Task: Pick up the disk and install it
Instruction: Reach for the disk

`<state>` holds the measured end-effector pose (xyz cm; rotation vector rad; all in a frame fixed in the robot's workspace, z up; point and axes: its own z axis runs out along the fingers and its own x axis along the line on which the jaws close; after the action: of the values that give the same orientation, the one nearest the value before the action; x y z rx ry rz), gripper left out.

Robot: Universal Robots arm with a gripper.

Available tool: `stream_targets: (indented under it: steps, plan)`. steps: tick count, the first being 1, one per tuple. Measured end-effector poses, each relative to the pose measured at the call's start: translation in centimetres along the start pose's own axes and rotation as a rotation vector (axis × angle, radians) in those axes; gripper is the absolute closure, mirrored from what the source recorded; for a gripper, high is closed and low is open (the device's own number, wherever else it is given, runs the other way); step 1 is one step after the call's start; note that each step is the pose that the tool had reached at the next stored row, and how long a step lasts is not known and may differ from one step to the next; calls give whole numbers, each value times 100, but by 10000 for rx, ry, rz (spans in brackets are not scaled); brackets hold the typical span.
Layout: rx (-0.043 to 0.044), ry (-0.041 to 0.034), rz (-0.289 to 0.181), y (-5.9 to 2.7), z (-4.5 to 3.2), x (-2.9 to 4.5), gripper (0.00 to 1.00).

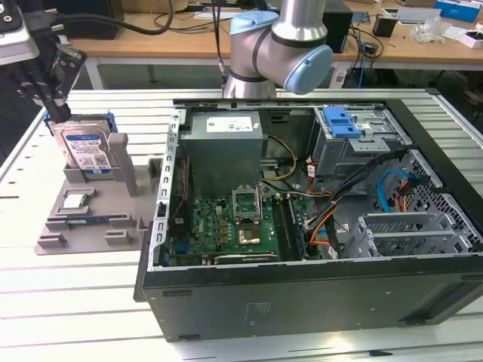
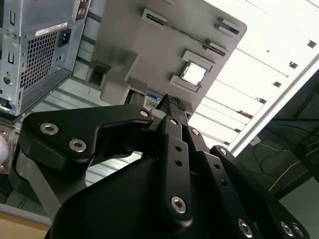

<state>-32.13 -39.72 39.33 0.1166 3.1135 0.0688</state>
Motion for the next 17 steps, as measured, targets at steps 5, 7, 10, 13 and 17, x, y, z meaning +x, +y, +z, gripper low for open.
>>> stream_targets:
  steps: [5, 7, 10, 13, 17]
  plan:
    - [0, 0, 1, -6, -2, 97, 89]
    - [0, 0, 0, -9, -4, 143, 89]
    - [0, 0, 0, -12, -5, 202, 89]
    - [0, 0, -1, -17, -7, 273, 89]
    - [2, -1, -1, 3, -9, 405, 89]
